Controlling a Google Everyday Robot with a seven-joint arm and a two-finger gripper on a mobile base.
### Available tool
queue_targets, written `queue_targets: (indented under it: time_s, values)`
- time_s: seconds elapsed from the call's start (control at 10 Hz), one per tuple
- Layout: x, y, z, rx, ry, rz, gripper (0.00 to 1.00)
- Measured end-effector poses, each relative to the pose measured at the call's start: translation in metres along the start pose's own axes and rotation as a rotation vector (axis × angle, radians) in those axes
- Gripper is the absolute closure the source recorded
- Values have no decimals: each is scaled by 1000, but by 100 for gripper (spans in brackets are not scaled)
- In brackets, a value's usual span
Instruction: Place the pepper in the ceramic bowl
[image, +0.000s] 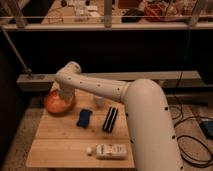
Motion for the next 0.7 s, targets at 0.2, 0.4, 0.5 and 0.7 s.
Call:
queue_targets:
  time_s: [0.2,0.4,0.5,0.7]
  values:
    - [-3,0,2,0,0,-1,95]
    - [-6,0,3,0,-1,-3,95]
    - [-8,0,4,1,-2,-4,95]
    - [-12,1,6,1,-3,-5,95]
